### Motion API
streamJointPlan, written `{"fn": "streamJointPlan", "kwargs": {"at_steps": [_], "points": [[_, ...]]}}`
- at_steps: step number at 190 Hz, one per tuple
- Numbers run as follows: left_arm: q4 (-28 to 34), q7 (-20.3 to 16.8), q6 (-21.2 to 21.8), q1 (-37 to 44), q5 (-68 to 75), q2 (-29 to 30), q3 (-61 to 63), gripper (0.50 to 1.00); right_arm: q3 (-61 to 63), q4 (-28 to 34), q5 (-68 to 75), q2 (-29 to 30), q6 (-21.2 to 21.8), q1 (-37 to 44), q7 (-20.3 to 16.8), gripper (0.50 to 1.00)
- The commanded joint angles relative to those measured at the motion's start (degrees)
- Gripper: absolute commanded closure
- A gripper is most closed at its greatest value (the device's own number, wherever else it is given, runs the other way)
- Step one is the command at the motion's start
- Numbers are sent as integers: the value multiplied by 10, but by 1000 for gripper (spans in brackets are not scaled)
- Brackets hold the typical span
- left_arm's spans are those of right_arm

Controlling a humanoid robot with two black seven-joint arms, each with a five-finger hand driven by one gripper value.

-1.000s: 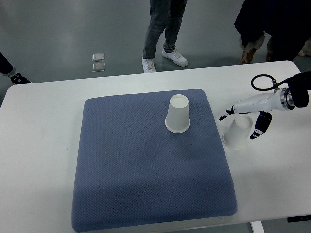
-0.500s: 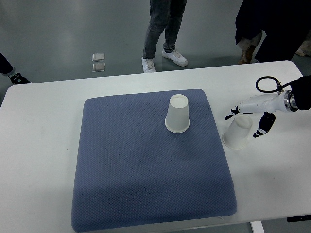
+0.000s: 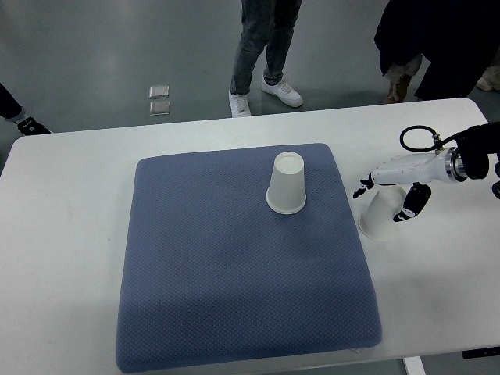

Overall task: Stack paper cups
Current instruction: 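Lower the right hand around the loose cup and close fingers on it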

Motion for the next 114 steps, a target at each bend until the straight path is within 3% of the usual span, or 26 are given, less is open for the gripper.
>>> {"fn": "streamJointPlan", "kwargs": {"at_steps": [1, 48, 114], "points": [[-1, 0, 0, 0, 0, 0, 0, 500, 0, -1, -1, 0, 0, 0, 0, 664], [-1, 0, 0, 0, 0, 0, 0, 500, 0, -6, -2, 0, -1, -2, 0, 679], [0, 0, 0, 0, 0, 0, 0, 500, -5, -11, -10, -1, 0, -2, 0, 740]]}}
